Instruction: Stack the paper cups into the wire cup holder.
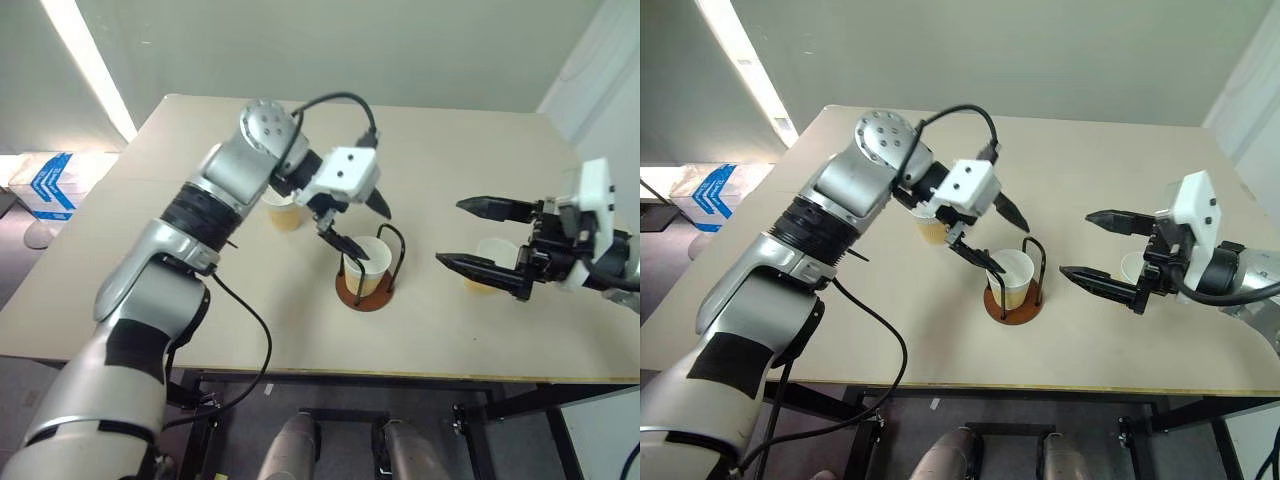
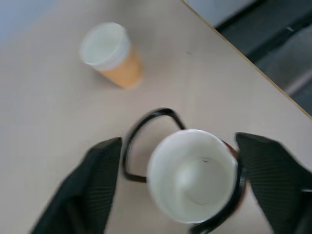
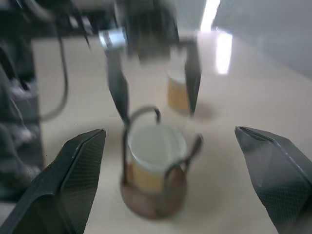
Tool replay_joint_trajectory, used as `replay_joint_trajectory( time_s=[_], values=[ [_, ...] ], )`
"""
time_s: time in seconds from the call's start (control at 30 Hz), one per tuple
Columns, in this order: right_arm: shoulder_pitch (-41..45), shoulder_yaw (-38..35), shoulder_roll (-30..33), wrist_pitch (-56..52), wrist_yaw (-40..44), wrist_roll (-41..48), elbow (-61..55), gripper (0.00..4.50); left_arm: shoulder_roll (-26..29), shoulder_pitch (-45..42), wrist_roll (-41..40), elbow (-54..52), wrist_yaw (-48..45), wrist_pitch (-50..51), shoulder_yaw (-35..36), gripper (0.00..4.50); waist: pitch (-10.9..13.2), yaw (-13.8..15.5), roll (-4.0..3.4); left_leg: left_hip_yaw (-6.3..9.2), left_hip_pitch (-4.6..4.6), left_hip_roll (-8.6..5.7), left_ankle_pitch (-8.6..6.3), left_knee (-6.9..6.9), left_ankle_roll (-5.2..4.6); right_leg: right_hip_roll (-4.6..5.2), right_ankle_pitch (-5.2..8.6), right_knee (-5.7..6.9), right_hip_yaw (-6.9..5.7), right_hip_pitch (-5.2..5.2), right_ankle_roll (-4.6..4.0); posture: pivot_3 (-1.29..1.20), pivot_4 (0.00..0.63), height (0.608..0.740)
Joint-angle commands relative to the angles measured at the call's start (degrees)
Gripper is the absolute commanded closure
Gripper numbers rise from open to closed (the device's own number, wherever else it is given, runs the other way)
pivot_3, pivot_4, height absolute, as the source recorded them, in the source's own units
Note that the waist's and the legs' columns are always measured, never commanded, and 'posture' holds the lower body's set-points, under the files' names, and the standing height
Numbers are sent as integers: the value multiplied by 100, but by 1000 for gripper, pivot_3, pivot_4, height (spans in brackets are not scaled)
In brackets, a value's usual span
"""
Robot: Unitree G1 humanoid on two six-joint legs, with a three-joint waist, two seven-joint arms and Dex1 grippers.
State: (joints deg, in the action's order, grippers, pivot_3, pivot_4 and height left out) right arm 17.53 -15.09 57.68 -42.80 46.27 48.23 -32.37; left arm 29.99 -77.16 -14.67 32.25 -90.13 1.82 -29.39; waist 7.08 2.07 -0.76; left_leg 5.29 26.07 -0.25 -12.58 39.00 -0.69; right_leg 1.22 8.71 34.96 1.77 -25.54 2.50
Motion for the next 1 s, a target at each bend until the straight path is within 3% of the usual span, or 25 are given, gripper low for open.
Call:
replay_joint_trajectory(
  time_s=[0.03,0.17,0.3,0.53,0.77,0.87,1.0],
  values=[
    [231,480,468,105,-53,-896,176,0,53,-190,-308,-118,70,572,803,527,1,-3,-4,0,0,0,0,0,-1,0,0,-1,0,0,2,0,150,740],
    [282,1342,1081,497,236,-2111,579,0,443,114,-563,-441,302,1340,1544,527,3,-11,-8,-4,0,0,-2,-3,-2,1,1,-3,3,-1,11,0,150,740],
    [353,1791,1300,1006,649,-2815,1098,0,982,877,-682,-1483,411,1880,1909,527,-2,-39,-18,-9,-6,1,-17,-3,-15,0,9,0,6,-4,20,0,150,740],
    [644,2269,1266,1682,1352,-3610,1938,0,1510,1951,-944,-2736,1189,2837,2626,527,0,-13,-15,-13,-3,0,-22,8,-27,3,7,-1,6,-1,17,0,150,740],
    [829,2569,1091,2246,1732,-4260,2607,0,1663,2444,-1182,-3400,1633,3382,2930,527,1,-13,-15,-10,-15,1,-14,8,-22,3,6,4,4,4,-12,0,150,740],
    [988,2673,960,2479,1829,-4542,2846,592,1729,2621,-1214,-3521,1762,3441,2998,481,1,-41,-15,-10,-21,1,-8,7,-19,2,3,4,8,7,-31,0,150,740],
    [1133,2661,832,2578,1983,-4666,2921,1997,1802,2816,-1255,-3641,1825,3519,3026,481,1,-67,-16,-10,-29,2,-2,4,-14,-1,5,8,11,8,-48,0,150,740]
  ],
)
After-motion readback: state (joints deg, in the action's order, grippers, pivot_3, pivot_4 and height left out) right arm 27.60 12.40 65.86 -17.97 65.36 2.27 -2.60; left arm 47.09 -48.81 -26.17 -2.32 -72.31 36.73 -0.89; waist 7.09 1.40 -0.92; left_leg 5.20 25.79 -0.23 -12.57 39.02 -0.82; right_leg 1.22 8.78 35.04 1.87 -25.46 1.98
